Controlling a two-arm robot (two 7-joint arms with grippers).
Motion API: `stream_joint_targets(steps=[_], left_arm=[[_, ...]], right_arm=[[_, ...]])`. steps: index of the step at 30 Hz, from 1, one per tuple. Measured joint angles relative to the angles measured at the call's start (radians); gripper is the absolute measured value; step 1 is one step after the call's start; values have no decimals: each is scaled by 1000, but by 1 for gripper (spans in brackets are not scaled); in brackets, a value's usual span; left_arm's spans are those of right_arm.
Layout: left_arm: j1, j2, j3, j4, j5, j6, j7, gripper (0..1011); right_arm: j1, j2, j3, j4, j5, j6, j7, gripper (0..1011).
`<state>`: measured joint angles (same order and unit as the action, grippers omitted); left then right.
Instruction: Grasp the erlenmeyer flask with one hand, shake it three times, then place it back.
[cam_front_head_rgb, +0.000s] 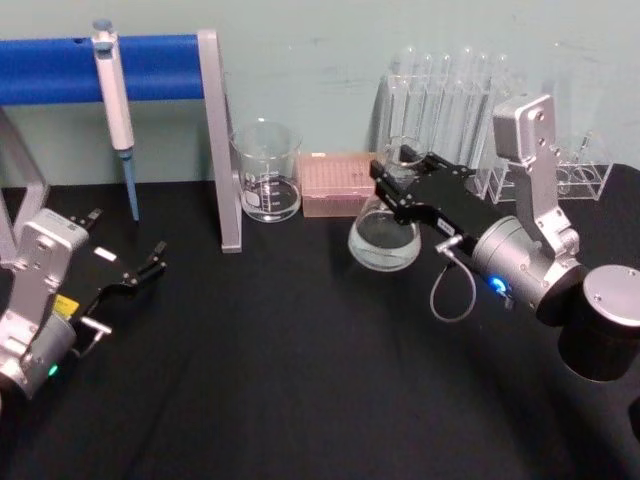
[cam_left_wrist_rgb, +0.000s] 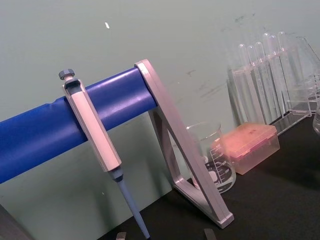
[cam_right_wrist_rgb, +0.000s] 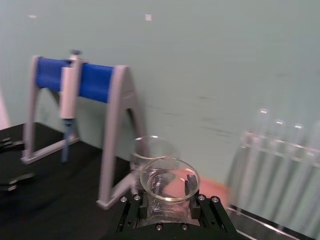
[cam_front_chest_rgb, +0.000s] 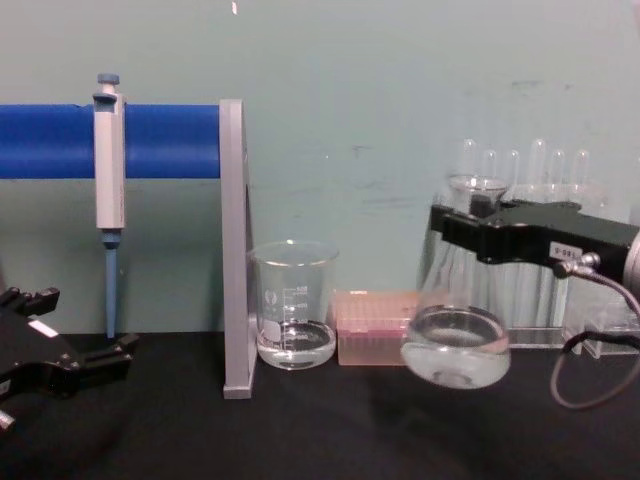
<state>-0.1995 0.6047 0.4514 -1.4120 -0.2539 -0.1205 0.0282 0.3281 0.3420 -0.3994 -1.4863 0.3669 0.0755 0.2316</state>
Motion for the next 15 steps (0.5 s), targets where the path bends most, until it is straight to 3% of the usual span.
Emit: stream_joint_targets(steps=[7,15], left_arm=[[0,0,0,0,0,0,0,1001],[0,0,0,0,0,0,0,1001]], right_arm=[[-10,31,-18,-25,10,-17,134,450],[-9,81,-48,-49,65,-35,311,450]])
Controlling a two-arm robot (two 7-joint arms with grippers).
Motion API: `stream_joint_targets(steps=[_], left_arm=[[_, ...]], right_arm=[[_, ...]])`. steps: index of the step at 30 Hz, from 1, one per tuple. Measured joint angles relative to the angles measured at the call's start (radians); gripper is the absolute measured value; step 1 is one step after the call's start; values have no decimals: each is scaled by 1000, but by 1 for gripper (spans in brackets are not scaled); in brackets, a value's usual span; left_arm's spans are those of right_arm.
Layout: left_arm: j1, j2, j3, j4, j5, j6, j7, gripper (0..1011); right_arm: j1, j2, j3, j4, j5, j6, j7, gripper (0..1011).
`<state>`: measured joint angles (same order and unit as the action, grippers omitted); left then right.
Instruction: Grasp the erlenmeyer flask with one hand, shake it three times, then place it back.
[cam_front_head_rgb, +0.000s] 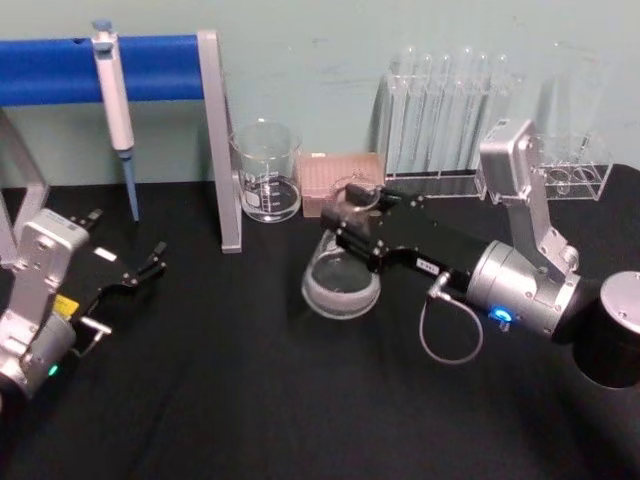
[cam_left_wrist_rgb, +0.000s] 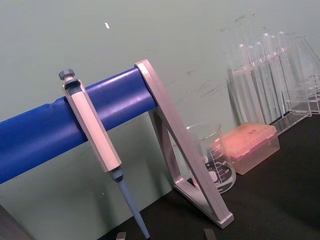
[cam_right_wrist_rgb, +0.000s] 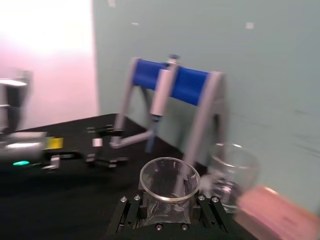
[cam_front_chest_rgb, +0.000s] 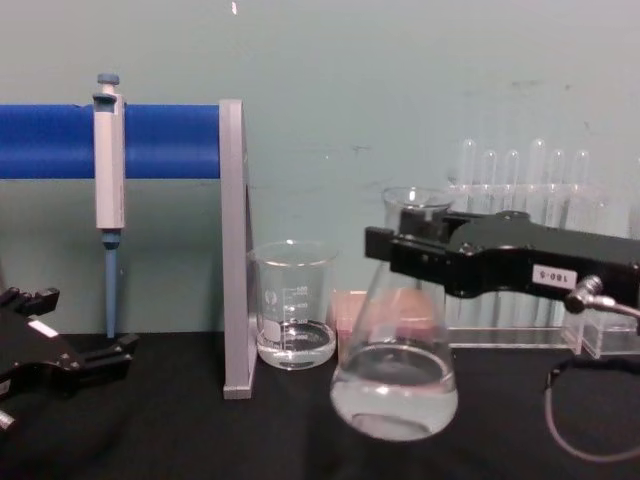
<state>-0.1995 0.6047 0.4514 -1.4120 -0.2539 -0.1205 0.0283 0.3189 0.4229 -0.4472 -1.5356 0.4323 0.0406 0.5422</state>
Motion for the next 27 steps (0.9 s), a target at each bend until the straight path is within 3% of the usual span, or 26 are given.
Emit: stream_joint_targets(steps=[9,27], left_arm=[[0,0,0,0,0,0,0,1001],[0,0,0,0,0,0,0,1001]], right_arm=[[18,56,-56,-11,40,-53,148,450],[47,125,-132,-18,103,-132,324,450]])
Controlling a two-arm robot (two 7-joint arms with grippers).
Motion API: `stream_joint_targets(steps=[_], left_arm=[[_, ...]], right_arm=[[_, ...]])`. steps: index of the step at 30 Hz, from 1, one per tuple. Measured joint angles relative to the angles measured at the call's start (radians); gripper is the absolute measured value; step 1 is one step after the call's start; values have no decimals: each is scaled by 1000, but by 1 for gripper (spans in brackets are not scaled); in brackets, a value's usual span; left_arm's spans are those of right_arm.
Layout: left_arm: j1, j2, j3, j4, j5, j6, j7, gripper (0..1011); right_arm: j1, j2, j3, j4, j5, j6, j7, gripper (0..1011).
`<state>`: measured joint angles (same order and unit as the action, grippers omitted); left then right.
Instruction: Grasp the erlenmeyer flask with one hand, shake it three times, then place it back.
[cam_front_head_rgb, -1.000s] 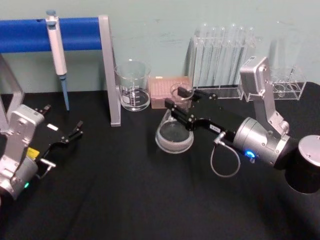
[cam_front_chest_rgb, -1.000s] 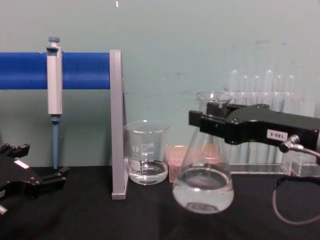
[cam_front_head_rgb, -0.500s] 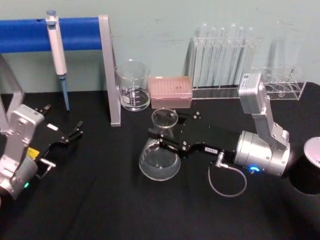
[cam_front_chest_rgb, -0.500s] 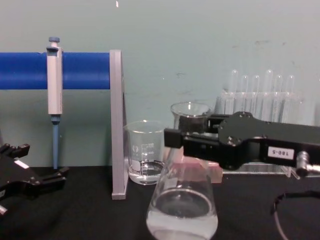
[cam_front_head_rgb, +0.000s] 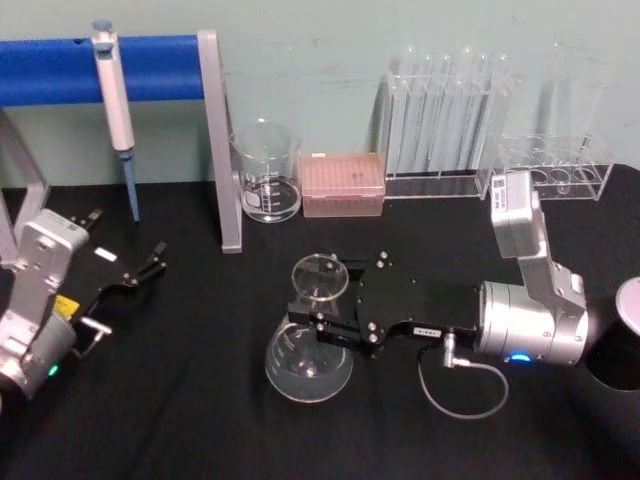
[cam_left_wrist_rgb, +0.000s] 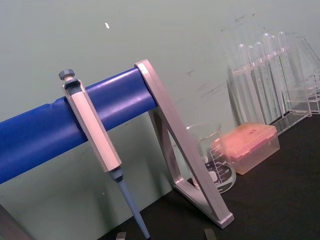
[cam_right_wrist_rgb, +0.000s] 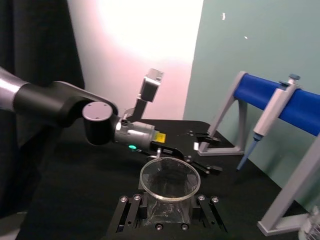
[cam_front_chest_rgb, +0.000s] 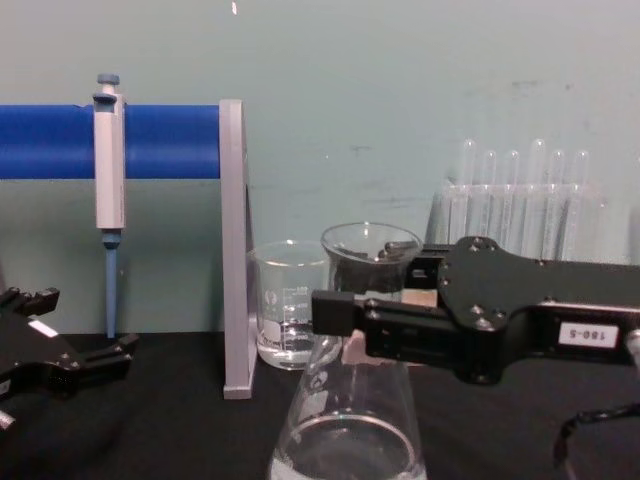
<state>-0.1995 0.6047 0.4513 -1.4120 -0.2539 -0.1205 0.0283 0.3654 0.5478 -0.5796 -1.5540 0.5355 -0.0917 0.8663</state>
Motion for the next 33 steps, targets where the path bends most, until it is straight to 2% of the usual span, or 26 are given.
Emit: stream_joint_targets(steps=[7,20,27,33], left_arm=[[0,0,0,0,0,0,0,1001],[0,0,0,0,0,0,0,1001],[0,0,0,0,0,0,0,1001],[0,0,0,0,0,0,0,1001]], right_arm=[[9,18,-21,-1,22,-18,29,450],[21,36,-48,-2,39,-32,27,450],[21,36,-51,-3,41,-28,-19,450],[15,22,-36,0,41,-17,-79,450]])
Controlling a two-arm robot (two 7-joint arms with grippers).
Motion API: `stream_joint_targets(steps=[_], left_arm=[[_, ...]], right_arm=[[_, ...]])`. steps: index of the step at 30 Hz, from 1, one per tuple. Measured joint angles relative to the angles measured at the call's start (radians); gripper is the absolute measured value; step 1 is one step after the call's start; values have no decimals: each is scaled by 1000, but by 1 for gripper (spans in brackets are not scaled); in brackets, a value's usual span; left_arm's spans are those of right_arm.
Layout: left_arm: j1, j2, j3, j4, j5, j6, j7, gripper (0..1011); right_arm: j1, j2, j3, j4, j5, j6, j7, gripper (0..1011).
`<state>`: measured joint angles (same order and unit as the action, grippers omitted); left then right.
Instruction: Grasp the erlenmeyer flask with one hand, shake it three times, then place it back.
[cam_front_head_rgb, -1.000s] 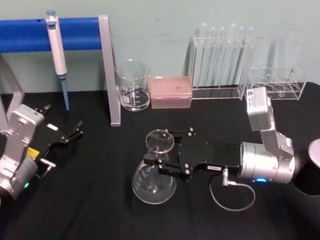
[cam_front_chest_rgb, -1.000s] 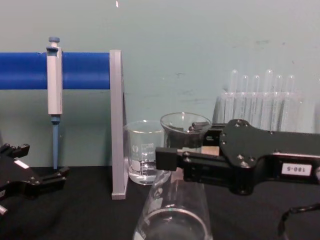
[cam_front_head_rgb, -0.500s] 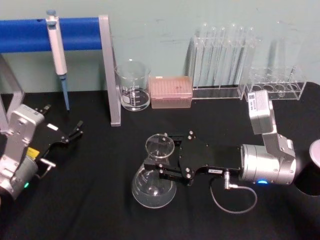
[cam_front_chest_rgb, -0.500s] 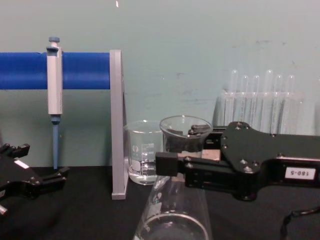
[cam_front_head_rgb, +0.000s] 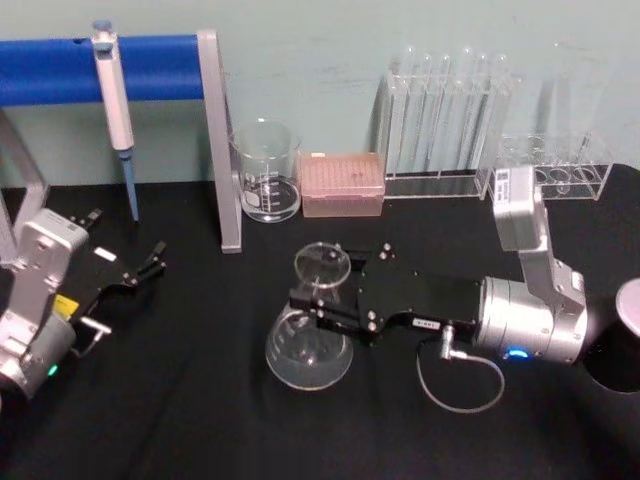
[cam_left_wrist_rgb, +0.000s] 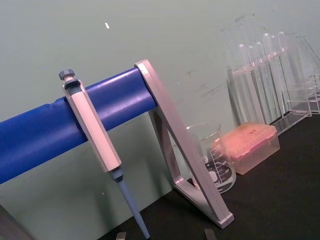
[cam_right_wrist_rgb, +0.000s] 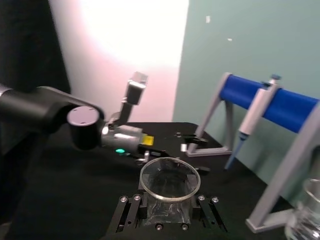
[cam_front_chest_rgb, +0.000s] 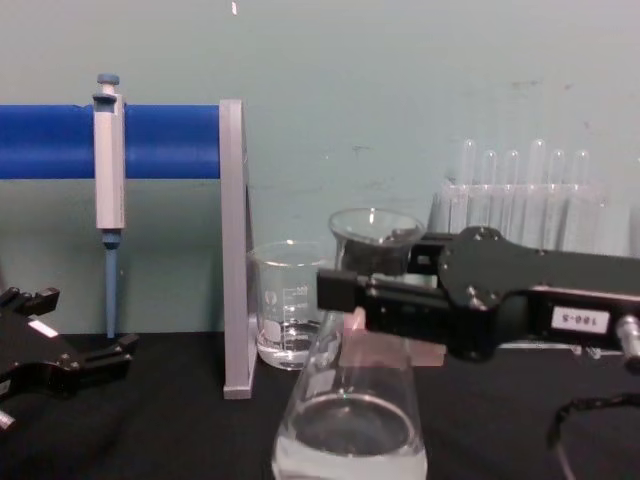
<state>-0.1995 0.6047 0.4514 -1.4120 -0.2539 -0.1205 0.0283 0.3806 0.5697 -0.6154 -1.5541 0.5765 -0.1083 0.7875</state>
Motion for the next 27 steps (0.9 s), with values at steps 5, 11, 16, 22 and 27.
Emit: stream_joint_targets(steps=[5,11,16,22,27], left_arm=[[0,0,0,0,0,0,0,1001],[0,0,0,0,0,0,0,1001],[0,0,0,0,0,0,0,1001],[0,0,0,0,0,0,0,1001],[0,0,0,0,0,0,0,1001]], right_arm=[[-10,-17,20,3,-9,13,-64,450],[-21,-55,57,20,-37,34,-175,450],[-33,-92,93,37,-80,40,-291,450],[-41,-125,122,48,-120,65,-393,450],[-44,-148,143,59,-150,90,-454,450]])
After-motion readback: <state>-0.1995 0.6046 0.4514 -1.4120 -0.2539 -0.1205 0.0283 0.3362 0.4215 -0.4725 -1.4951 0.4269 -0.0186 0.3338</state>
